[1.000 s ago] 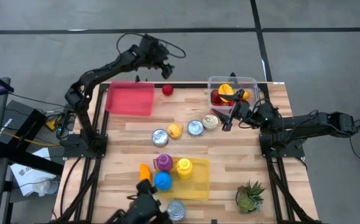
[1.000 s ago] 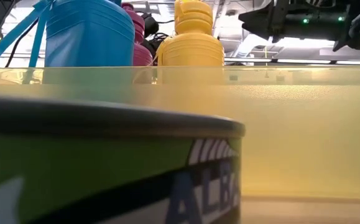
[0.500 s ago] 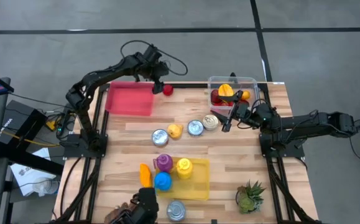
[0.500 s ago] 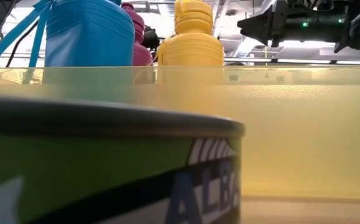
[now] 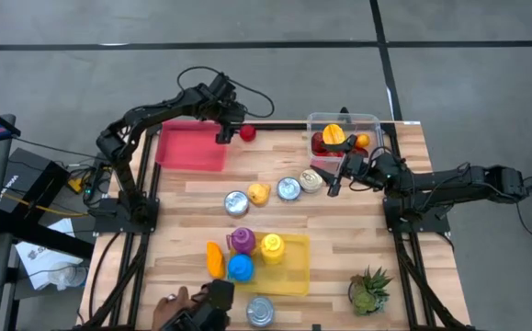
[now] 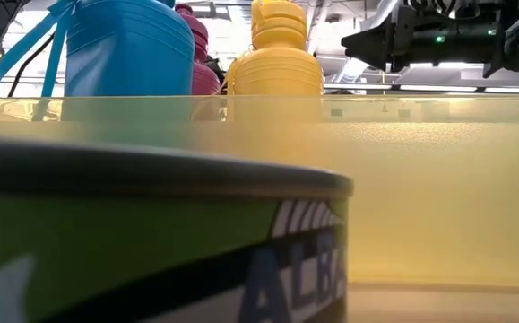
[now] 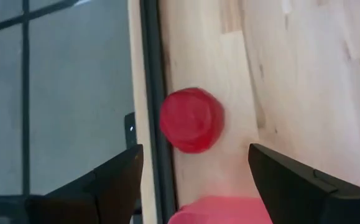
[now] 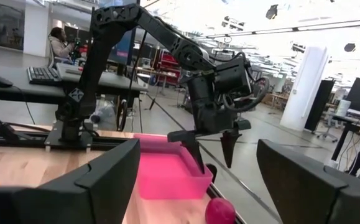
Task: Pick & Place Food Item
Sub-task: Put the red apple into the transparent bin
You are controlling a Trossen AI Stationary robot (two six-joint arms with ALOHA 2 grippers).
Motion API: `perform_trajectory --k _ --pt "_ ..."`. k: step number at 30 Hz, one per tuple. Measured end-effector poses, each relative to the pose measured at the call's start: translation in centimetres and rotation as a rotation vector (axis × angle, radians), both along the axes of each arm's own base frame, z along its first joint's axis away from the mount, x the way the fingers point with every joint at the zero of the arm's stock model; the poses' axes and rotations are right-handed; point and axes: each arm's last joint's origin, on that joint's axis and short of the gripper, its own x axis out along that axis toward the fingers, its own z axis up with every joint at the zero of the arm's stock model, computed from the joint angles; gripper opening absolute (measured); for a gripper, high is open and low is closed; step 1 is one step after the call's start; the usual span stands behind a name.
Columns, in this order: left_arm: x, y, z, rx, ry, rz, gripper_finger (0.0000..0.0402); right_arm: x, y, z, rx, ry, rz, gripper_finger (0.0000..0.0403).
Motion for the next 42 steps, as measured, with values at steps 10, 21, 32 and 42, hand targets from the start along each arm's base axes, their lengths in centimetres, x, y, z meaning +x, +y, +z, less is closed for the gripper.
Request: perform_trajectory --k 10,21,32,42 --pt "1.3 0.8 -2.9 -0.059 -0.015 -0.034 0.0286 0.0 0.0 -0.1 0.002 0.007 0.0 0.0312" --pt "2.2 1.8 -5.7 -0.046 0.007 -0.022 0.0286 0.0 0.0 -0.2 0.011 0.016 0.003 0.0312" --pt "2.6 2.2 -7.3 -0.056 0.023 0.002 0.0285 0.0 0.0 -0.3 0.024 0.03 0.005 0.0312" --pt "3.0 1.6 -7.4 -0.063 0.038 -0.001 0.02 0.0 0.0 -0.4 0.031 0.029 0.006 0.0312"
